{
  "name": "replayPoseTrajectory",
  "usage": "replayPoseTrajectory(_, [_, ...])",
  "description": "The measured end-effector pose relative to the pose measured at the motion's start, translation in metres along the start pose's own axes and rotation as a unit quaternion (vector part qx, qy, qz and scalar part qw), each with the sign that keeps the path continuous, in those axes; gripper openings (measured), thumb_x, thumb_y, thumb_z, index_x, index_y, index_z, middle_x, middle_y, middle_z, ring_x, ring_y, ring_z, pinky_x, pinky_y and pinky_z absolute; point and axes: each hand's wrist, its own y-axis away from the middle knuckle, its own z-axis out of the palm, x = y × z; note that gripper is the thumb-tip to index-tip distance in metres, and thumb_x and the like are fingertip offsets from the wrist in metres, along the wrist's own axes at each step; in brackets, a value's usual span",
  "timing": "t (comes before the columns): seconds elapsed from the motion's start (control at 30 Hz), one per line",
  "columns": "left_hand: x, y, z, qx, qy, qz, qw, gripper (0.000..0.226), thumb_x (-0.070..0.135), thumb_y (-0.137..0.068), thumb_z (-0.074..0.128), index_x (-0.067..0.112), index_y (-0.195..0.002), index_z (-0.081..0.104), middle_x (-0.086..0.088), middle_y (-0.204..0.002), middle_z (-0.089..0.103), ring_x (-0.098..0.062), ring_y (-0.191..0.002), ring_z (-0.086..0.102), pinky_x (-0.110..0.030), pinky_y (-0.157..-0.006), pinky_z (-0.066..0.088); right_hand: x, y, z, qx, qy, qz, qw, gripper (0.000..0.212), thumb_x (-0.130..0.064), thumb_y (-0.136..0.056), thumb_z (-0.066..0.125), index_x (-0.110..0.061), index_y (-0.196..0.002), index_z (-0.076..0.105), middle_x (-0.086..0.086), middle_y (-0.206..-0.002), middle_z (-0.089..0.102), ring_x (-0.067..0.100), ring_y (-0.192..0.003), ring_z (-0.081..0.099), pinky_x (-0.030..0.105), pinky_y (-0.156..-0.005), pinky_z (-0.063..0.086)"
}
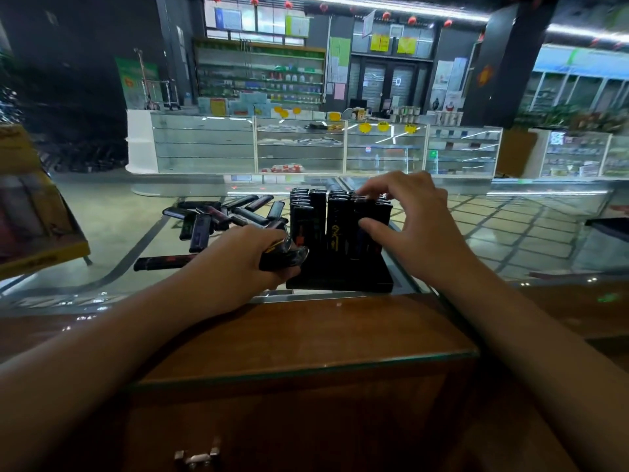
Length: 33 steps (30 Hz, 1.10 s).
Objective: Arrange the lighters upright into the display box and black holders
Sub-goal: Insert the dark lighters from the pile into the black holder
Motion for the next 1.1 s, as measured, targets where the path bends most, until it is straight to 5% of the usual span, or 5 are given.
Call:
replayPoseTrajectory(0.6, [0.006, 0.001, 0.0, 0.073, 0.051, 0.018, 0.996, 0.008, 0.031, -0.089, 0.065, 0.024, -0.09, 0.07, 0.01, -0.075, 0.068, -0.007, -0.07, 0.064, -0.029, -0.07, 0.052, -0.014, 0.0, 0.005, 0.023, 0.033, 0.027, 0.999, 0.033, -0.034, -0.087, 0.057, -0.029, -0.119, 0.06, -0.008, -0.118, 0.048, 0.012, -0.111, 0.036, 0.034, -0.085, 0.026])
replayPoseTrajectory(0.7, [0.014, -0.002, -0.001, 0.121, 0.135, 0.0, 0.983, 0.008, 0.026, -0.091, 0.064, 0.024, -0.085, 0.07, 0.004, -0.065, 0.065, -0.007, -0.055, 0.059, -0.029, -0.057, 0.05, -0.029, -0.006, 0.0, 0.072, -0.023, -0.065, 0.995, 0.027, -0.025, -0.09, 0.057, -0.017, -0.115, 0.062, -0.001, -0.109, 0.058, 0.018, -0.105, 0.048, 0.04, -0.09, 0.036])
replayPoseTrajectory(0.83, [0.026, 0.001, -0.005, 0.108, 0.253, -0.012, 0.961, 0.015, 0.029, -0.092, 0.064, 0.026, -0.078, 0.069, -0.008, -0.055, 0.061, -0.017, -0.04, 0.05, -0.027, -0.043, 0.045, -0.055, -0.013, 0.008, 0.018, -0.079, -0.132, 0.988, 0.03, -0.024, -0.09, 0.067, -0.009, -0.116, 0.063, 0.0, -0.105, 0.062, 0.013, -0.099, 0.047, 0.026, -0.089, 0.037])
replayPoseTrajectory(1.0, [0.029, 0.0, -0.01, 0.118, 0.3, -0.043, 0.946, 0.025, 0.008, -0.09, 0.064, 0.004, -0.066, 0.059, -0.006, -0.049, 0.056, -0.014, -0.039, 0.046, -0.019, -0.041, 0.037, -0.068, -0.028, 0.015, -0.013, -0.168, -0.106, 0.98, 0.021, -0.017, -0.088, 0.071, -0.012, -0.107, 0.062, -0.017, -0.093, 0.057, 0.002, -0.085, 0.054, 0.015, -0.076, 0.04])
replayPoseTrajectory(1.1, [0.031, 0.001, -0.013, 0.096, 0.329, -0.056, 0.938, 0.024, 0.009, -0.092, 0.063, 0.008, -0.068, 0.059, -0.002, -0.052, 0.058, -0.01, -0.042, 0.047, -0.016, -0.043, 0.037, -0.07, -0.034, 0.014, -0.038, -0.233, -0.074, 0.969, 0.026, -0.02, -0.089, 0.07, -0.02, -0.112, 0.06, -0.015, -0.095, 0.065, 0.008, -0.088, 0.064, 0.026, -0.075, 0.05])
